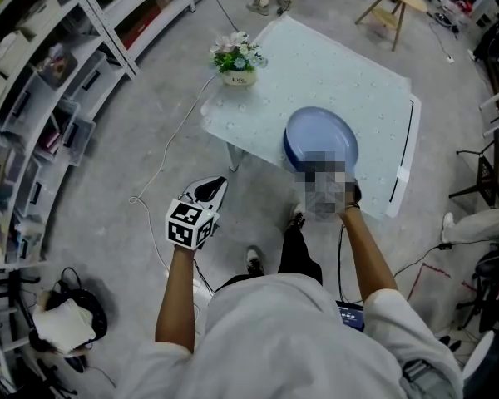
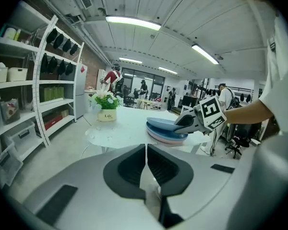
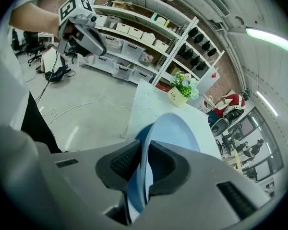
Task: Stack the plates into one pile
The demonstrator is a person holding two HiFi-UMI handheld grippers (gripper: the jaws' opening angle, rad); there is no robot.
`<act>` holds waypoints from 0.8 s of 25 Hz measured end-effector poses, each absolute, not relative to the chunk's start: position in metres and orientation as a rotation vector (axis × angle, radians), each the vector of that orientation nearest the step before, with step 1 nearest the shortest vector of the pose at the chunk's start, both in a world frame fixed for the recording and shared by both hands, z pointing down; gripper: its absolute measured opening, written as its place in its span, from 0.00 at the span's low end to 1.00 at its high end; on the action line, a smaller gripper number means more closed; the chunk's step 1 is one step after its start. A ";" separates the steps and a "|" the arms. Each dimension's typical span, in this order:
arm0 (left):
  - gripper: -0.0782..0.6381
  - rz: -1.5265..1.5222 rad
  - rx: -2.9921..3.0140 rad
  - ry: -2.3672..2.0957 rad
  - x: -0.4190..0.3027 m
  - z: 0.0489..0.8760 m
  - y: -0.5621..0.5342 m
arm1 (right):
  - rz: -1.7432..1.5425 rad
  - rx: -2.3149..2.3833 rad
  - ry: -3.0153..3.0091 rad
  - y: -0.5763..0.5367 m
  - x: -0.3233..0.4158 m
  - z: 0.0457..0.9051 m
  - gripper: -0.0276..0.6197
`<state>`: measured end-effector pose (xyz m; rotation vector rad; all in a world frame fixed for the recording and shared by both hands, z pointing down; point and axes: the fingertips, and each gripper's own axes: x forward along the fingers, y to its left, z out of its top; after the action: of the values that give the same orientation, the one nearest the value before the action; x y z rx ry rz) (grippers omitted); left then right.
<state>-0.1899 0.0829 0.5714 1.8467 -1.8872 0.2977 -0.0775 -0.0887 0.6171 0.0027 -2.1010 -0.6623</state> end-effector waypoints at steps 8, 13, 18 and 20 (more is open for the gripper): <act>0.15 0.343 1.873 -1.855 -0.188 0.566 0.088 | -0.427 0.010 -2.154 -0.084 -0.080 0.619 0.28; 0.15 0.363 1.917 -1.888 -0.197 0.552 0.077 | -0.349 0.116 -2.272 -0.094 -0.084 0.576 0.27; 0.15 0.399 2.003 -1.977 -0.202 0.505 0.053 | -0.276 0.383 -2.412 -0.119 -0.064 0.501 0.11; 0.15 0.421 2.047 -2.019 -0.200 0.481 0.043 | -0.277 0.469 -2.467 -0.128 -0.052 0.469 0.06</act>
<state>-0.1995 0.0429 0.4808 2.0472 -2.0188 0.4206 -0.0516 -0.1278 0.4693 0.4686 -2.4666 -0.2772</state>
